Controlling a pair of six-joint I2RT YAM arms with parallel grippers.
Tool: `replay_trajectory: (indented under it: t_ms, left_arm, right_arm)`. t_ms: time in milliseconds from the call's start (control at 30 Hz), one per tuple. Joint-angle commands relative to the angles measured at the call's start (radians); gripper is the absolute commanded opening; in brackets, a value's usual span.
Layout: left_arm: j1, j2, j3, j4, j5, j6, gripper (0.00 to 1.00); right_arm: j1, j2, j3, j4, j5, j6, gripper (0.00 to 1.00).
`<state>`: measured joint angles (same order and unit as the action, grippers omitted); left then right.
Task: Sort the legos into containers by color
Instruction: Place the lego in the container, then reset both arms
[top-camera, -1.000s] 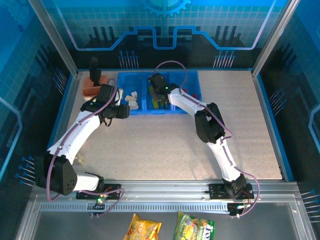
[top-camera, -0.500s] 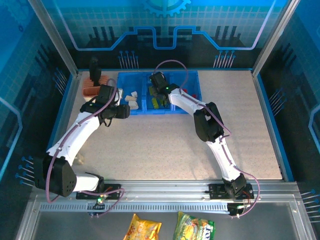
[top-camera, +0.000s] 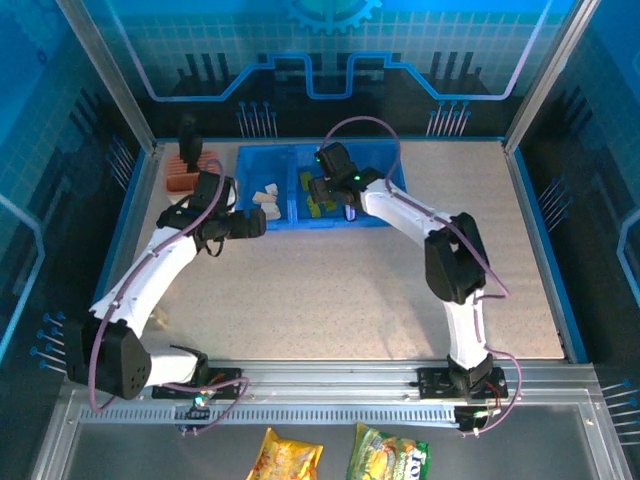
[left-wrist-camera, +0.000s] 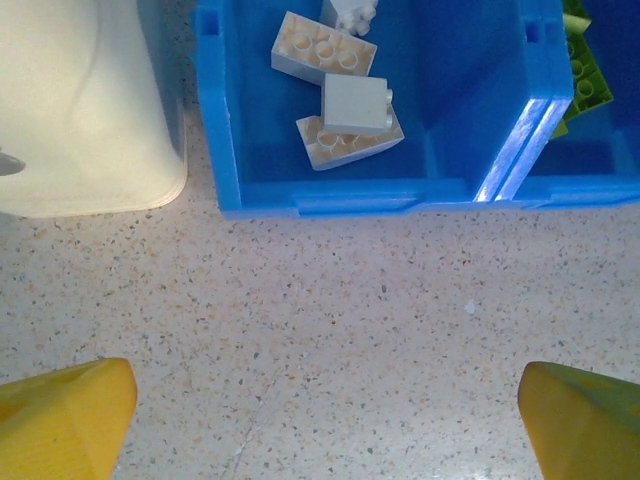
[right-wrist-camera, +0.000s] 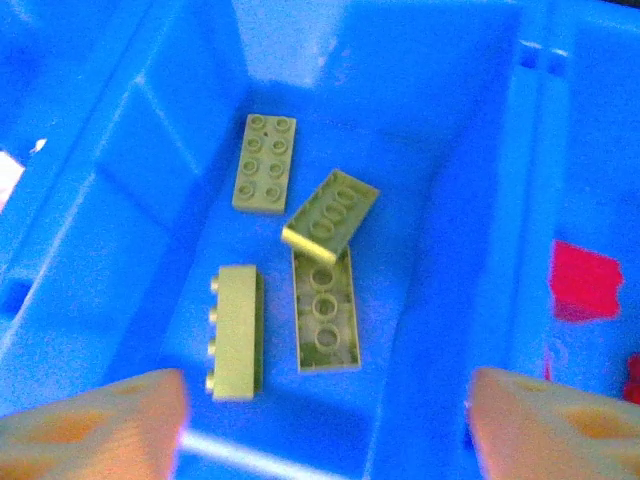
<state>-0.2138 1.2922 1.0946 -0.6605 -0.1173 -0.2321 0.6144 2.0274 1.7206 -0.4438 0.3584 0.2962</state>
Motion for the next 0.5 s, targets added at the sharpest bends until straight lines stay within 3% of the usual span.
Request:
replay_trajectory:
  t_ms: [0,200,467]
  left_arm:
    - [0.002,-0.051,-0.048,-0.005,-0.038,-0.058,0.99]
    - [0.0,-0.09,-0.176,0.08,-0.118,-0.087,0.99]
    - [-0.023,-0.105,-0.365,0.286,-0.314,-0.057,0.99]
  right_arm:
    - [-0.005,-0.107,-0.108,-0.037,-0.025,0.009,0.98]
    - [-0.06,-0.317,-0.371,-0.038,-0.012,0.023,1.0]
    - [-0.182,-0.582,-0.747,0.057,0.168,-0.054,1.0]
